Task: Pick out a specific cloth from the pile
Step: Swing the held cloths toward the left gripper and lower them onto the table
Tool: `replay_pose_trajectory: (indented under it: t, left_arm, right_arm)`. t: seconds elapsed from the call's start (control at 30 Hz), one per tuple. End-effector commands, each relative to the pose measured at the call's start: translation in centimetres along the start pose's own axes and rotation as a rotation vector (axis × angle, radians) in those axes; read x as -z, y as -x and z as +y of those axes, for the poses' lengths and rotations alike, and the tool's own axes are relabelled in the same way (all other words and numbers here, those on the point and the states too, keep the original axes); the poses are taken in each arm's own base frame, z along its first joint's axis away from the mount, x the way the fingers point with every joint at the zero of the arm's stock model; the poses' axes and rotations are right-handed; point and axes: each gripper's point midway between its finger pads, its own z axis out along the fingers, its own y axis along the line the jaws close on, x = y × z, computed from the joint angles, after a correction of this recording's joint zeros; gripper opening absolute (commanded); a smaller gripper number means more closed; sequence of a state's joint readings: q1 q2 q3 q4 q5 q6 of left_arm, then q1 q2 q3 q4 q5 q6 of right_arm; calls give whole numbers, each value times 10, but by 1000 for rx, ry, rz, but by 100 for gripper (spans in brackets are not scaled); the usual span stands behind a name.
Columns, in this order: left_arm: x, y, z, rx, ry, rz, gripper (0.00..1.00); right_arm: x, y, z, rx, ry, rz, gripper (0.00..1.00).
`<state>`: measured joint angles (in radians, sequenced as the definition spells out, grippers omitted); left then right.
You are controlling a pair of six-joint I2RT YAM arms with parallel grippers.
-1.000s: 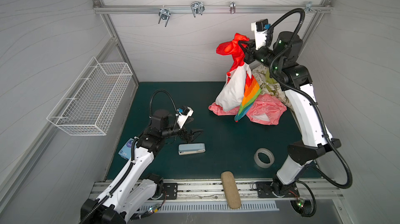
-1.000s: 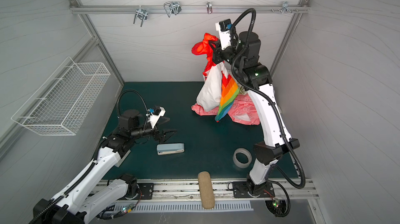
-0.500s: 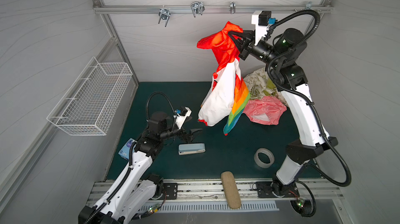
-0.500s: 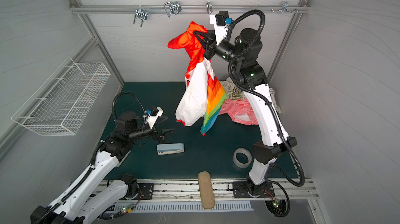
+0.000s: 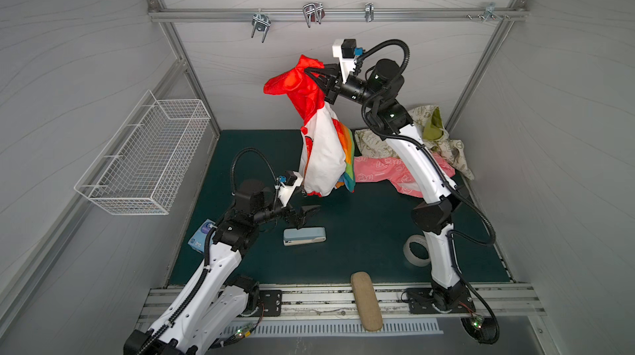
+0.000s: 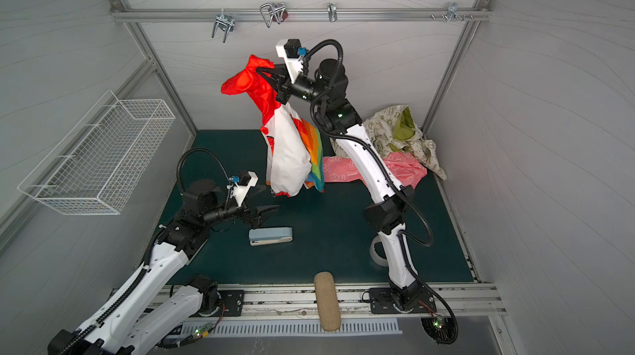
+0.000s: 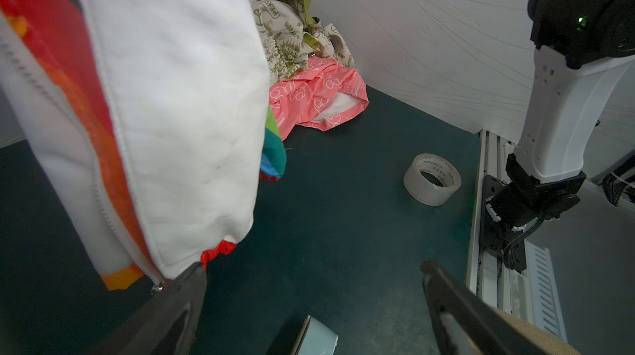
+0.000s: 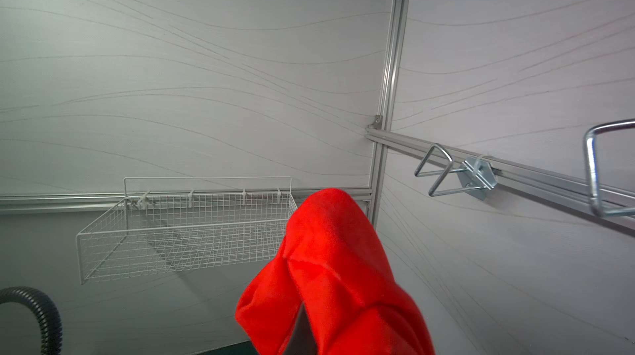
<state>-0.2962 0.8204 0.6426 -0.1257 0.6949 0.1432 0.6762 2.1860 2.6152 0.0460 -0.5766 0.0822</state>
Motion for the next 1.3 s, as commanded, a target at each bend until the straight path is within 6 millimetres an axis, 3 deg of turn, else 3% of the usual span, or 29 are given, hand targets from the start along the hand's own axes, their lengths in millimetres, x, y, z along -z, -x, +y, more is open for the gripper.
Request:
replay_pose_trajectory:
  t: [0.0,0.2,0.4,0.63,1.03,1.27]
  left_arm:
    - [2,11,-2,-58,-1,-38,99]
    - [3,6,3,-72,37,-25,99]
    - [3,6,3,-79,37,-25,99]
    - [3,6,2,-77,34,-28,99]
    - [2,6,2,-70,28,-30,99]
    - [2,5,0,-70,23,-28,99]
  right_arm:
    - [-7,26,13,89,44,-128,0]
    - [-19,-42,-2,-46,66,-28,0]
    - [-9,-123,-9,-256,93,155,0]
    - [31,-200,2,-414,65,346,0]
    - [100,-286,35,-529,-46,636,0]
    - [140,-358,70,-626,-106,935,0]
